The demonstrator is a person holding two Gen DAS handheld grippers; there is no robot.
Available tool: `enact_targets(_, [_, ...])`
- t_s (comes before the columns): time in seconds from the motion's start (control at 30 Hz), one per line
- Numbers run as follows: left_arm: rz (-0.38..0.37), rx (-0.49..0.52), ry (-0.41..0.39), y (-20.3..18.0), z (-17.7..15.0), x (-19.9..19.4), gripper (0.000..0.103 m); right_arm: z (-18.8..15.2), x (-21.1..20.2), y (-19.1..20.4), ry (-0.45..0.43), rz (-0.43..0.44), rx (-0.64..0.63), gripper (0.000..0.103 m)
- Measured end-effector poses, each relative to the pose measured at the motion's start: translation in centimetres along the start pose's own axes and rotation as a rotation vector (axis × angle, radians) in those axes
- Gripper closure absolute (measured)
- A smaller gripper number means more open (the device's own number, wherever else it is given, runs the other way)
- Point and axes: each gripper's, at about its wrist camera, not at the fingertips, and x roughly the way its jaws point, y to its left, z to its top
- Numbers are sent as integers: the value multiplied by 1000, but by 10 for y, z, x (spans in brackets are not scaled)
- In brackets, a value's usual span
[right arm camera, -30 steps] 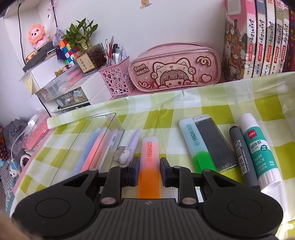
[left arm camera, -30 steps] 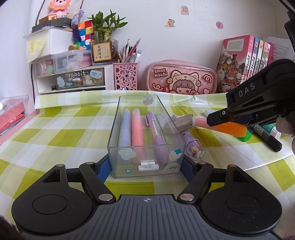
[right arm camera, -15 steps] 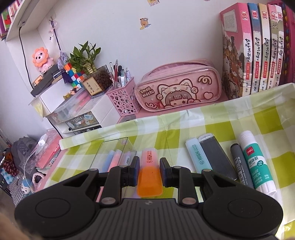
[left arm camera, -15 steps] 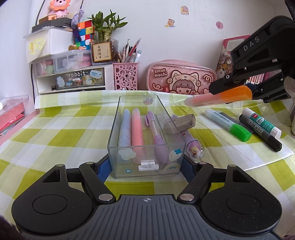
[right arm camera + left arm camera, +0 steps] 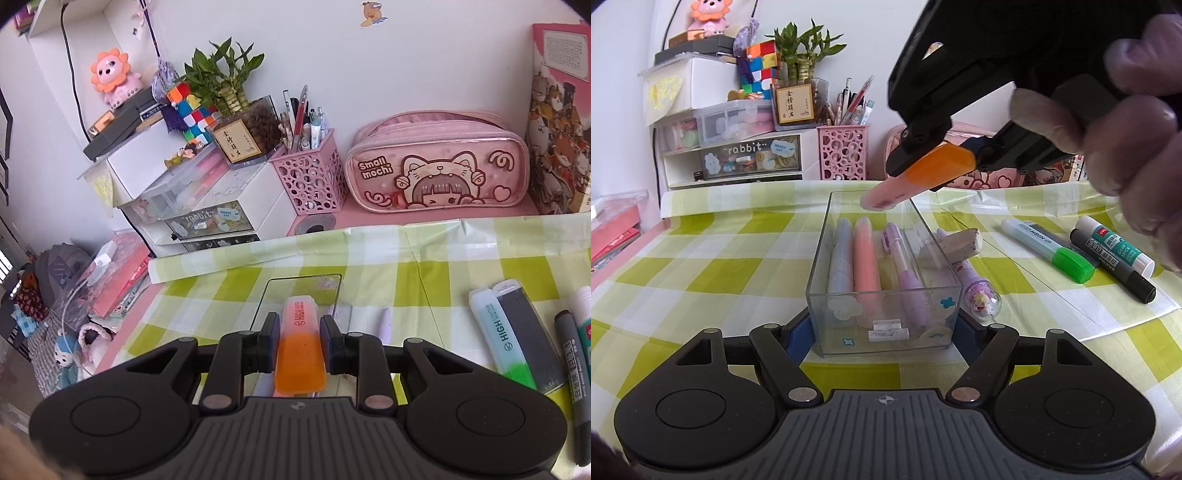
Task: Organize stationery
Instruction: 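Lift the orange highlighter with the right tool and carry it over the box, then lower the orange highlighter into the clear box and open the right tool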
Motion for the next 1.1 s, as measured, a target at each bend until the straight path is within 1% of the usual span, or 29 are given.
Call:
enact_targets(0.1, [0, 0, 0, 0, 0, 0, 29, 4, 14, 3, 33, -18, -3, 67])
enact_targets(0.2, [-2, -3, -1, 1, 1, 0, 29, 5, 22, 4, 56, -17, -2, 67])
enact_targets(0.4, [-5, -6, -1, 0, 1, 0, 29, 5, 32, 8, 108, 25, -1, 67])
enact_targets(0.77, [-5, -6, 0, 0, 1, 1, 29, 1, 45, 5, 184, 65, 32, 67])
enact_targets(0.87, [-5, -6, 0, 0, 1, 1, 29, 2, 46, 5, 203, 99, 41, 67])
enact_targets(1.0, [-5, -7, 0, 0, 1, 1, 29, 5, 43, 2, 193, 134, 48, 66])
enact_targets(1.1, [-4, -7, 0, 0, 1, 1, 29, 7, 36, -1, 176, 125, 46, 66])
